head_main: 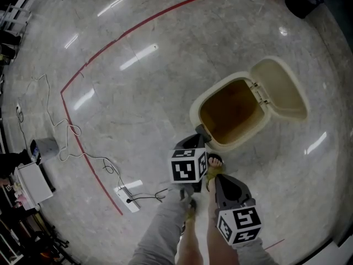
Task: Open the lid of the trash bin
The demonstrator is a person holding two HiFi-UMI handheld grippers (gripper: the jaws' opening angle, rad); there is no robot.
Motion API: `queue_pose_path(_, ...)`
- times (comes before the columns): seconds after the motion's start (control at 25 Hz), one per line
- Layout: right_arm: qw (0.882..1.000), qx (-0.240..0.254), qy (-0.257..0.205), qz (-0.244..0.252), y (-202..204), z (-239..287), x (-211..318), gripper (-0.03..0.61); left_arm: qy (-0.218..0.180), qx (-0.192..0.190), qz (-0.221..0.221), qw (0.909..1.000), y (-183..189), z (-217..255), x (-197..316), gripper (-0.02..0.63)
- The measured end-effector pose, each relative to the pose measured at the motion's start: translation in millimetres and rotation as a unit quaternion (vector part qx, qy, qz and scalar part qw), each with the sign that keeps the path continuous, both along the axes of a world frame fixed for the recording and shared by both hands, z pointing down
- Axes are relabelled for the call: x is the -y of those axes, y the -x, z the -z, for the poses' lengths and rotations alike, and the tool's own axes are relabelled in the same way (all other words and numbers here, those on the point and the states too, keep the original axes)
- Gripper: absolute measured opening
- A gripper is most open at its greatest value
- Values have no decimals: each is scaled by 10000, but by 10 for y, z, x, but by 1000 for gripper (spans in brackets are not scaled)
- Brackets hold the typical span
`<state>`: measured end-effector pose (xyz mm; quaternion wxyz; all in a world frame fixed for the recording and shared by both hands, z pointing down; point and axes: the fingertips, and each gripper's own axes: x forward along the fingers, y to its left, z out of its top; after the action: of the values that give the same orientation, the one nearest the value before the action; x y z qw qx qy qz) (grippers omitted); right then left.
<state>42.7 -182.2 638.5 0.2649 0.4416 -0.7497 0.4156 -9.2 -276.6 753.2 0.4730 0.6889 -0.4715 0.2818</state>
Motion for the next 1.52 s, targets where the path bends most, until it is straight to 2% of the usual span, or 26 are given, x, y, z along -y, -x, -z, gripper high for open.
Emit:
queue_pose_path(0.72,9999,-119,-73,-96,-71,58,19,-3,75,46,-193,9998,-13,-25,-15,6)
queue_pose_path(1.04,9998,-86,-162,-123,-45,127,-19,-3,74,6,-14,10000,-21,11,4,6)
queue_pose_path(1.24,9995,-129,-202,-181,-67,218,-60,-3,229,-188,144,9995,-35,78,-62,6)
queue_pose_path(1.52,9986,-273,-299,-348,-160,297,-108,-3,53,-385,129,9992,-77,390,-158,6)
